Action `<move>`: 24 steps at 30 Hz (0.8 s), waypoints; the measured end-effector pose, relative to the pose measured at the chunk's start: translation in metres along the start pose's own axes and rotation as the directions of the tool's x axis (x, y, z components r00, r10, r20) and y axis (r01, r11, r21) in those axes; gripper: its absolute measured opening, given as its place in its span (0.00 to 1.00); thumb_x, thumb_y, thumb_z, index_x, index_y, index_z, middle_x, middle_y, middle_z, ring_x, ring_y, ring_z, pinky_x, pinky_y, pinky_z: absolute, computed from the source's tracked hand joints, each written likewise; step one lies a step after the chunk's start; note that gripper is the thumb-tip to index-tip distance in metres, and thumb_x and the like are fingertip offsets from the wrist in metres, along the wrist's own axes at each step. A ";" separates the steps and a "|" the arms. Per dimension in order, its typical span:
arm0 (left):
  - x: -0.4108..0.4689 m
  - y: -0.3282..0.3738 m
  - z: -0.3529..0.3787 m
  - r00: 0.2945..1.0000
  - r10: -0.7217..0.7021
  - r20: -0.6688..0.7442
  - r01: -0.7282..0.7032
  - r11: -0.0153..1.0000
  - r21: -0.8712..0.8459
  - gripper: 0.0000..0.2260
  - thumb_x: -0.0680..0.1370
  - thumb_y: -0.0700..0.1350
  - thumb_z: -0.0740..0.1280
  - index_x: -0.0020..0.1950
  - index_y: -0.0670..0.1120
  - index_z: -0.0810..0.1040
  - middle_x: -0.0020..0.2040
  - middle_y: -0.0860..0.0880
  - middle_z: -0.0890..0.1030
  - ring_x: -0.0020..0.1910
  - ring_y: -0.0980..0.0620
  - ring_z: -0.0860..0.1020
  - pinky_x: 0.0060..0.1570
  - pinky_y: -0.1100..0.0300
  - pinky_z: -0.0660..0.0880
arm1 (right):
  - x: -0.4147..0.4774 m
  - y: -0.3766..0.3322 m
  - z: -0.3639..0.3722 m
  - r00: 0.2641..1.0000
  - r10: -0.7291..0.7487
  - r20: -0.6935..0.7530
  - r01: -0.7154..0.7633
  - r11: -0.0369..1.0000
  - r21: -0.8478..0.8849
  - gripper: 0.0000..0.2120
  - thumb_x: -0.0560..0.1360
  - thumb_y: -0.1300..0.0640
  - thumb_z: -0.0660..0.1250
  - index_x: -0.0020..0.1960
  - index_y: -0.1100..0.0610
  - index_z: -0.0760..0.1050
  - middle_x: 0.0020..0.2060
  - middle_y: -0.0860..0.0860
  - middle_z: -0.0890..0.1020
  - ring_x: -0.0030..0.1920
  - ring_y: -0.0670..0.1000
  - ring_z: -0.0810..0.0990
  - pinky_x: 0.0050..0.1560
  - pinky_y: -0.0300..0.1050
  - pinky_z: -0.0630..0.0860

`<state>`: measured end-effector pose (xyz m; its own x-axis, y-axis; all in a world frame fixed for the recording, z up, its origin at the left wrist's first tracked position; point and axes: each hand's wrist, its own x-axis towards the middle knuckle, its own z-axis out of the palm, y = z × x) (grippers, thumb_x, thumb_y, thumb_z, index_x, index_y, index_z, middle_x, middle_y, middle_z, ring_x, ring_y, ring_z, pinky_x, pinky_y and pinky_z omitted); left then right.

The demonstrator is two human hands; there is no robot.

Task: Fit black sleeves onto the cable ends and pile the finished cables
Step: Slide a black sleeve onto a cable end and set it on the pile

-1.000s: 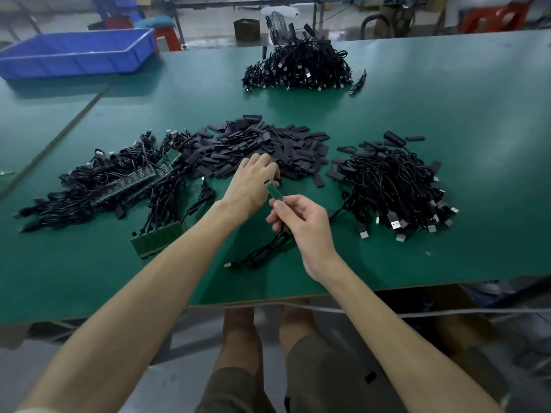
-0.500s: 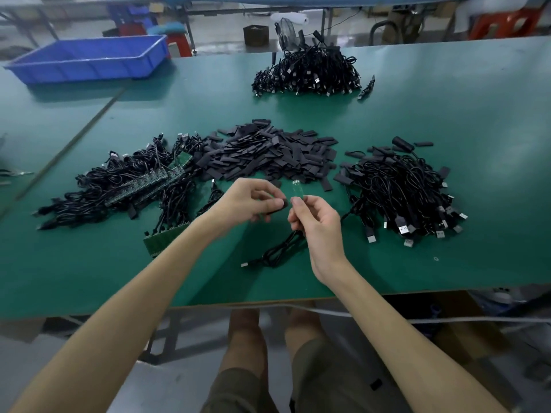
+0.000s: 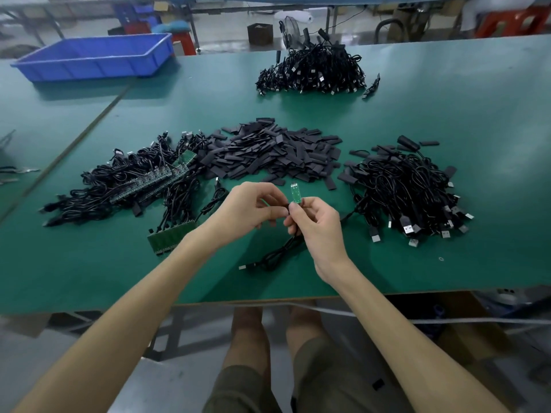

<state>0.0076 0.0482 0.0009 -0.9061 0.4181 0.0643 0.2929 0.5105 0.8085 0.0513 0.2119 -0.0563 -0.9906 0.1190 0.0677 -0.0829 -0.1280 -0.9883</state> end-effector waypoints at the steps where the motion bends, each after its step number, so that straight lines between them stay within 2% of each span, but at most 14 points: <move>1: -0.001 0.003 0.001 0.999 0.031 -0.010 -0.030 0.997 0.075 0.04 0.77 0.40 0.74 0.51 0.45 0.84 0.39 0.53 0.85 0.36 0.53 0.83 0.33 0.64 0.75 | 0.000 0.001 0.000 1.000 0.002 -0.009 -0.002 1.000 -0.005 0.05 0.82 0.58 0.68 0.50 0.59 0.78 0.35 0.50 0.85 0.34 0.47 0.80 0.39 0.40 0.77; 3: -0.002 0.009 0.000 0.995 0.096 0.006 -0.095 0.967 0.236 0.05 0.79 0.41 0.72 0.53 0.46 0.86 0.40 0.54 0.84 0.38 0.56 0.81 0.36 0.71 0.73 | 0.001 0.002 0.000 1.000 -0.002 -0.030 0.001 1.000 -0.008 0.05 0.81 0.57 0.68 0.49 0.58 0.78 0.35 0.49 0.85 0.34 0.46 0.80 0.40 0.39 0.77; 4: -0.002 0.012 -0.001 0.992 0.122 0.041 -0.128 0.939 0.318 0.06 0.79 0.42 0.71 0.54 0.46 0.86 0.40 0.54 0.82 0.39 0.56 0.80 0.39 0.71 0.72 | 0.001 0.003 0.000 0.999 -0.004 -0.039 0.004 1.000 -0.004 0.05 0.81 0.56 0.68 0.49 0.57 0.78 0.35 0.49 0.85 0.35 0.46 0.80 0.40 0.39 0.77; 5: -0.003 0.014 -0.002 0.987 0.134 0.086 -0.158 0.906 0.393 0.07 0.80 0.43 0.70 0.56 0.47 0.85 0.40 0.55 0.81 0.41 0.55 0.79 0.43 0.68 0.74 | 0.001 0.003 0.001 0.999 -0.006 -0.046 0.006 1.000 -0.002 0.05 0.81 0.56 0.68 0.49 0.57 0.79 0.35 0.49 0.85 0.35 0.46 0.80 0.40 0.39 0.77; 7: -0.005 0.018 -0.002 0.980 0.114 0.160 -0.183 0.830 0.528 0.08 0.82 0.46 0.67 0.58 0.49 0.83 0.45 0.53 0.80 0.47 0.51 0.78 0.52 0.55 0.76 | 0.001 0.004 0.000 0.998 -0.011 -0.055 0.011 1.000 -0.010 0.04 0.81 0.56 0.68 0.49 0.57 0.79 0.35 0.48 0.85 0.35 0.45 0.80 0.39 0.38 0.77; 9: -0.008 0.020 0.001 0.982 0.088 0.164 -0.171 0.773 0.611 0.08 0.84 0.48 0.64 0.58 0.50 0.81 0.50 0.51 0.81 0.51 0.47 0.79 0.52 0.47 0.76 | 0.001 0.004 0.000 0.999 -0.008 -0.054 0.007 1.000 -0.019 0.04 0.81 0.56 0.68 0.48 0.57 0.78 0.35 0.49 0.85 0.35 0.46 0.80 0.39 0.38 0.77; 12: -0.011 0.019 0.005 0.985 0.098 0.144 -0.167 0.764 0.623 0.08 0.84 0.46 0.62 0.55 0.48 0.81 0.51 0.50 0.83 0.51 0.46 0.80 0.51 0.46 0.77 | 0.000 0.003 0.001 0.999 -0.005 -0.039 0.004 1.000 -0.023 0.05 0.81 0.56 0.69 0.49 0.58 0.78 0.36 0.52 0.85 0.35 0.46 0.80 0.40 0.39 0.78; 14: -0.012 0.017 0.004 0.983 0.116 0.144 -0.181 0.768 0.614 0.08 0.84 0.45 0.62 0.54 0.46 0.81 0.48 0.48 0.84 0.48 0.45 0.80 0.50 0.46 0.77 | -0.001 0.002 0.001 0.999 -0.007 -0.035 0.006 1.000 -0.011 0.06 0.81 0.56 0.70 0.50 0.58 0.79 0.37 0.52 0.86 0.36 0.46 0.81 0.41 0.39 0.78; 18: -0.011 0.009 -0.005 0.982 0.177 0.072 -0.185 0.788 0.587 0.11 0.83 0.47 0.65 0.48 0.40 0.80 0.38 0.47 0.81 0.37 0.46 0.78 0.44 0.46 0.76 | -0.002 0.000 0.001 0.999 -0.025 -0.047 0.024 1.000 -0.019 0.05 0.81 0.55 0.70 0.52 0.56 0.82 0.37 0.46 0.84 0.38 0.44 0.80 0.44 0.39 0.78; 22: -0.012 0.003 -0.015 0.981 0.194 -0.007 -0.160 0.831 0.532 0.11 0.83 0.46 0.66 0.49 0.39 0.81 0.39 0.48 0.84 0.36 0.48 0.81 0.43 0.49 0.78 | -0.004 -0.002 0.002 0.999 -0.035 -0.023 0.035 0.999 -0.014 0.08 0.83 0.58 0.66 0.54 0.54 0.85 0.38 0.40 0.83 0.40 0.41 0.76 0.43 0.36 0.75; 24: -0.014 0.002 -0.017 0.979 0.203 -0.034 -0.157 0.840 0.519 0.10 0.82 0.45 0.67 0.50 0.39 0.83 0.40 0.48 0.85 0.35 0.50 0.80 0.43 0.50 0.78 | -0.005 -0.004 0.003 1.000 -0.024 -0.015 0.024 1.000 0.002 0.10 0.84 0.58 0.65 0.53 0.52 0.86 0.38 0.40 0.82 0.39 0.42 0.75 0.44 0.36 0.74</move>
<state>0.0157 0.0303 0.0120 -0.8375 0.4876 0.2468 0.5464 0.7535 0.3655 0.0564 0.2092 -0.0520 -0.9866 0.1364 0.0894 -0.1068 -0.1268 -0.9862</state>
